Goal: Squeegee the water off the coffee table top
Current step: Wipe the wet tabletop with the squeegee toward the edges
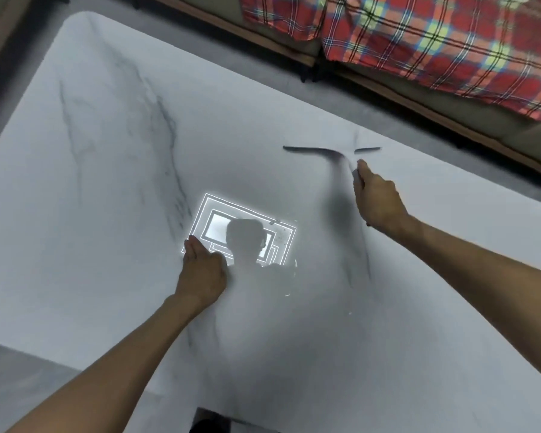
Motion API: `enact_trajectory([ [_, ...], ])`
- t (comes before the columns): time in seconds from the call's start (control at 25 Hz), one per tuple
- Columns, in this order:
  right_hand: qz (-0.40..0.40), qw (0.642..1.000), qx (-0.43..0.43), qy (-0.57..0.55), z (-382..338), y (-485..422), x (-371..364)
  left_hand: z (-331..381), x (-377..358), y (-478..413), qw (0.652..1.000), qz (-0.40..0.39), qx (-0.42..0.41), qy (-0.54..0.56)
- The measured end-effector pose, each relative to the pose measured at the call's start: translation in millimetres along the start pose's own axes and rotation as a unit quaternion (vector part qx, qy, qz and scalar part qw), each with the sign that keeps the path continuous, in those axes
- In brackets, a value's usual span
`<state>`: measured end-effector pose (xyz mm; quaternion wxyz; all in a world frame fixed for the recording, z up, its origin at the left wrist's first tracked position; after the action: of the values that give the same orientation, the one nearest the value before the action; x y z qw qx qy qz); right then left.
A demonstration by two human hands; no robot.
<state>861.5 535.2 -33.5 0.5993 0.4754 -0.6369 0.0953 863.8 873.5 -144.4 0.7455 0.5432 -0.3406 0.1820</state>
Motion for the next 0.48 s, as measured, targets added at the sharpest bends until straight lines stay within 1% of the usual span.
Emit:
enact_trajectory([
  [0.04, -0.013, 1.0, 0.011, 0.017, 11.3, 22.0, -10.9, 0.5, 3.1, 4.0, 1.0, 0.023, -0.005, 0.007],
  [0.12, -0.068, 0.997, 0.027, 0.039, 33.1, 71.1, -30.1, 2.6, 5.7, 14.5, 0.996, 0.077, -0.012, 0.031],
  [0.2, -0.121, 0.99, 0.036, 0.07, 46.6, 107.3, -37.6, 6.9, -5.3, 32.7, 0.994, 0.096, -0.006, 0.048],
  [0.24, -0.129, 0.987, 0.044, 0.079, 47.0, 109.9, -34.4, 9.1, -14.8, 42.1, 0.995, 0.088, 0.006, 0.048],
  [0.28, -0.118, 0.989, 0.056, 0.075, 40.6, 100.9, -26.8, 10.1, -25.8, 49.9, 0.996, 0.074, 0.021, 0.05],
  [0.4, -0.02, 0.994, 0.09, 0.053, -1.7, 31.2, 4.8, 11.8, -47.0, 57.8, 0.997, 0.037, 0.055, 0.05],
  [0.48, 0.011, 0.996, 0.078, 0.03, -32.4, -22.6, 16.1, 12.1, -49.1, 51.1, 0.997, 0.018, 0.065, 0.048],
])
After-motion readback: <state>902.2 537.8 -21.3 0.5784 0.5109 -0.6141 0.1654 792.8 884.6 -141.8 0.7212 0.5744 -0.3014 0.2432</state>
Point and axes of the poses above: each hand's wrist, its own y-axis away from the middle knuckle, its own x-axis out of the back of the hand, z = x × y, the point moved 9 cm from there along -y, towards the middle knuckle, and after that the axes turned 2 degrees about z, right-handed, at the moved point
